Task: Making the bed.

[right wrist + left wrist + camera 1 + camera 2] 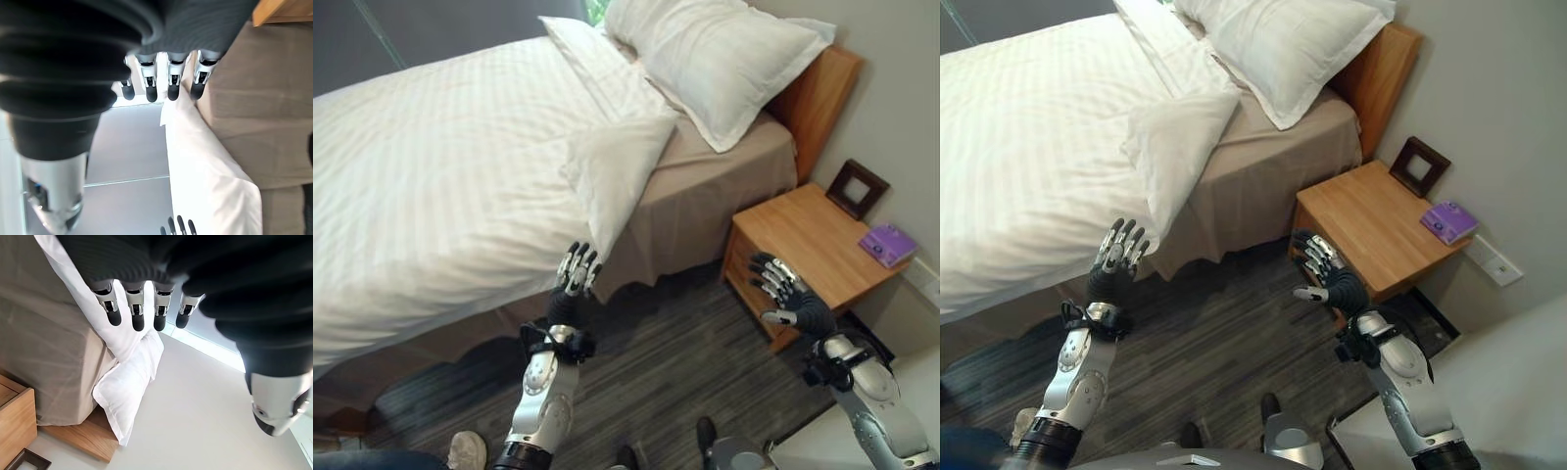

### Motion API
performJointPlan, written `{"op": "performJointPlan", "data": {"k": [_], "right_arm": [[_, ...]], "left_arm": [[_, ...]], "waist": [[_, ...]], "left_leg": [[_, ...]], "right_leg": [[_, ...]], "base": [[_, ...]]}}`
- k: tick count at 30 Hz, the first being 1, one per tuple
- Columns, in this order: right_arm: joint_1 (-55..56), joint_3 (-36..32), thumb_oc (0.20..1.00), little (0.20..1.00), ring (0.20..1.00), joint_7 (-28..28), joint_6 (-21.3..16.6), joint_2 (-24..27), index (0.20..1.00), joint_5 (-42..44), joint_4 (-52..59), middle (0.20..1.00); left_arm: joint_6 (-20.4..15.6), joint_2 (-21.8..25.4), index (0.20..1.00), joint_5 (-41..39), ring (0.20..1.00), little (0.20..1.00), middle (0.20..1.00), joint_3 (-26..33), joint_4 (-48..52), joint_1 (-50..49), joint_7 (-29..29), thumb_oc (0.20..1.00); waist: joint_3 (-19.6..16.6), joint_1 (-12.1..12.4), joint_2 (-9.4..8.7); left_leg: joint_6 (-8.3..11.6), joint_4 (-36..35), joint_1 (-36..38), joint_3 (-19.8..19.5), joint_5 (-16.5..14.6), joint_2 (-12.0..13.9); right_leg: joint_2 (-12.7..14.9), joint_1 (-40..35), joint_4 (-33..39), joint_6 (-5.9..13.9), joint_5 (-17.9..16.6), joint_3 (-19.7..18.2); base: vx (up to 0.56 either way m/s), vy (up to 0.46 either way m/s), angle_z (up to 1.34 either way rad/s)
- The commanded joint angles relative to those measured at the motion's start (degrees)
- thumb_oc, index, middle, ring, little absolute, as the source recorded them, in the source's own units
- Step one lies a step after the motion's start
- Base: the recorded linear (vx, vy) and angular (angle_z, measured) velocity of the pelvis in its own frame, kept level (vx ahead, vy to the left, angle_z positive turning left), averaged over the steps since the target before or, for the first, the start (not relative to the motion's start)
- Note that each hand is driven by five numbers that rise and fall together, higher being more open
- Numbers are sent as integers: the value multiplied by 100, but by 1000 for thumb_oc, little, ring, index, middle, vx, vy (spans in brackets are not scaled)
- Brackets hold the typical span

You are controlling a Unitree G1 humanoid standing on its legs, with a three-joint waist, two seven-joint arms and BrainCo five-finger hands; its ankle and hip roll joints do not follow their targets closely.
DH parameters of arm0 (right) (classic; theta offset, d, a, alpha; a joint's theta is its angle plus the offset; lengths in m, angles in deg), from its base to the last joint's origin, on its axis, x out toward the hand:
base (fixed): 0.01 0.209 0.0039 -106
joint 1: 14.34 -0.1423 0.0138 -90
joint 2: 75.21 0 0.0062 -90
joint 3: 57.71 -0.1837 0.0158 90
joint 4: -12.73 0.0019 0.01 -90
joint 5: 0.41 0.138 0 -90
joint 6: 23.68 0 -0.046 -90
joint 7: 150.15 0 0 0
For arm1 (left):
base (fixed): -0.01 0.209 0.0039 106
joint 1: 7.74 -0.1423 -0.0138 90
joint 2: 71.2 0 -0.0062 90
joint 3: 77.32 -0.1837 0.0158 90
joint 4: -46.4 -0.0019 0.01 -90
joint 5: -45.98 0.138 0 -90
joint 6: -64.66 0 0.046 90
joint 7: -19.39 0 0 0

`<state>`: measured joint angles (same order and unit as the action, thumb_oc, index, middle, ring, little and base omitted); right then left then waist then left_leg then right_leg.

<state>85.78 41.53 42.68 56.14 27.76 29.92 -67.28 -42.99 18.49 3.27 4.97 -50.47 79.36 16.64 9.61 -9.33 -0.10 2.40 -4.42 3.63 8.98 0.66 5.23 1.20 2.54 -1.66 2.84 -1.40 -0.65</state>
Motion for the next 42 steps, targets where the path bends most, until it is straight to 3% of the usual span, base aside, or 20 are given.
{"op": "performJointPlan", "data": {"k": [1, 7, 8, 14, 19, 22, 26, 28, 31, 32, 33, 35, 37, 39, 40, 41, 42], "right_arm": [[-200, -93, 1000, 1000, 1000, -64, -295, -181, 1000, 266, 223, 1000], [-214, -124, 1000, 1000, 1000, -107, -261, -199, 1000, 197, 214, 1000], [-244, -1312, 1000, 1000, 1000, -942, -467, -840, 1000, 448, -1019, 1000], [-366, -1121, 1000, 1000, 1000, -978, -371, -641, 1000, 193, -1176, 1000], [-540, -873, 1000, 1000, 1000, -944, -272, -530, 1000, 15, -1113, 1000], [-645, -727, 1000, 1000, 1000, -821, -245, -580, 1000, 102, -1048, 1000], [-701, -523, 1000, 1000, 1000, -717, -232, -654, 1000, -51, -1002, 1000], [-668, -444, 1000, 1000, 1000, -622, -215, -689, 1000, -82, -931, 1000], [-566, -429, 1000, 1000, 1000, -544, -192, -647, 1000, -92, -874, 1000], [-479, -467, 1000, 1000, 1000, -510, -222, -573, 1000, -64, -883, 1000], [-473, -469, 1000, 1000, 1000, -509, -223, -568, 1000, -64, -882, 1000], [-431, -501, 1000, 1000, 1000, -526, -250, -491, 1000, -138, -855, 1000], [-387, -542, 1000, 1000, 1000, -548, -260, -465, 1000, -145, -821, 1000], [-352, -559, 1000, 1000, 1000, -541, -256, -429, 1000, -138, -799, 1000], [-332, -574, 1000, 1000, 1000, -530, -269, -419, 1000, -111, -828, 1000], [-376, -613, 1000, 1000, 1000, -617, -282, -322, 1000, -199, -955, 1000], [-378, -613, 1000, 1000, 1000, -617, -282, -324, 1000, -199, -956, 1000]], "left_arm": [[-130, 200, 1000, -108, 1000, 1000, 1000, 306, 115, -32, -34, 1000], [-143, 271, 1000, -18, 1000, 1000, 1000, 505, 115, -100, 56, 1000], [-214, 358, 1000, 323, 1000, 1000, 1000, 1670, 220, -803, 466, 1000], [-103, 282, 1000, -42, 1000, 1000, 1000, 1174, 140, -497, 326, 1000], [-163, 370, 1000, 0, 1000, 1000, 1000, 1323, 178, -442, 436, 1000], [-163, 392, 1000, -2, 1000, 1000, 1000, 1490, 89, -531, 520, 1000], [-142, 496, 1000, 236, 1000, 1000, 1000, 1607, -43, -569, 597, 1000], [-134, 558, 1000, 374, 1000, 1000, 1000, 1650, -41, -599, 600, 1000], [-159, 620, 1000, 343, 1000, 1000, 1000, 1645, -86, -534, 515, 1000], [-187, 632, 1000, 211, 1000, 1000, 1000, 1555, -137, -404, 447, 1000], [-193, 630, 1000, 205, 1000, 1000, 1000, 1549, -148, -401, 441, 1000], [-252, 636, 1000, 177, 1000, 1000, 1000, 1427, -191, -197, 439, 1000], [-294, 662, 1000, 210, 1000, 1000, 1000, 1356, -170, -86, 431, 1000], [-268, 530, 1000, 31, 1000, 1000, 1000, 1085, 34, 26, 346, 1000], [-251, 491, 1000, -69, 1000, 1000, 1000, 1034, 74, 41, 271, 1000], [-233, 402, 1000, -217, 1000, 1000, 1000, 946, 136, 84, 254, 1000], [-233, 404, 1000, -217, 1000, 1000, 1000, 947, 136, 86, 255, 1000]], "waist": [[-361, 53, -170], [-313, 90, -134], [-98, 599, -217], [-229, 633, -255], [-210, 754, -293], [-93, 857, -290], [185, 933, -206], [262, 917, -122], [212, 754, -120], [146, 572, -189], [164, 559, -152], [137, 385, -142], [89, 296, -128], [-16, 232, -168], [-85, 225, -151], [-178, 190, -54], [-190, 179, -70]], "left_leg": [[51, 26, 144, -147, 135, -101], [-23, 70, 199, -206, 39, -162], [-78, 350, -40, -65, -91, -6], [-43, 329, 55, -146, -44, 45], [-109, 367, 80, -256, -131, -25], [-240, 506, 51, -353, -263, -133], [-494, 655, 176, -403, -433, -264], [-543, 660, 307, -470, -514, -259], [-468, 495, 581, -621, -625, -266], [-364, 427, 752, -775, -749, -291], [-358, 419, 787, -791, -766, -253], [-219, 262, 1121, -918, -863, -163], [-117, 208, 1386, -971, -914, -39], [-7, 333, 1546, -1061, -933, 67], [73, 520, 1519, -1116, -777, 178], [288, 1333, 1285, -1134, -128, 448], [290, 1325, 1264, -1148, -106, 432]], "right_leg": [[189, -125, 315, 366, -303, -480], [266, -90, 154, 402, -275, -620], [664, -162, -187, 531, 14, -3], [681, -322, -85, 498, -7, 155], [755, -279, -230, 561, -41, 201], [859, -121, -771, 657, -93, 164], [982, 602, -2570, 787, -859, 52], [923, 930, -3016, 744, -872, 103], [803, 1209, -2434, 704, -629, 189], [680, 1303, -1385, 685, -526, -16], [655, 1238, -1338, 681, -531, 22], [633, 1346, -261, 760, -740, -29], [610, 1420, 191, 826, -903, 157], [550, 1338, -60, 776, -888, 98], [469, 1290, -192, 694, -831, 73], [196, 1059, -366, 449, -632, 73], [215, 1072, -356, 447, -647, 77]], "base": [[1, 88, -17], [-21, 72, -3], [0, 0, 0], [-12, -37, 7], [15, 58, 18], [23, 138, 3], [9, 205, 17], [125, 158, 0], [351, 5, 27], [266, -44, 58], [406, -72, 71], [370, -77, 64], [401, -142, 23], [378, -206, 20], [502, -323, 42], [372, -262, 39], [364, -262, 44]]}}
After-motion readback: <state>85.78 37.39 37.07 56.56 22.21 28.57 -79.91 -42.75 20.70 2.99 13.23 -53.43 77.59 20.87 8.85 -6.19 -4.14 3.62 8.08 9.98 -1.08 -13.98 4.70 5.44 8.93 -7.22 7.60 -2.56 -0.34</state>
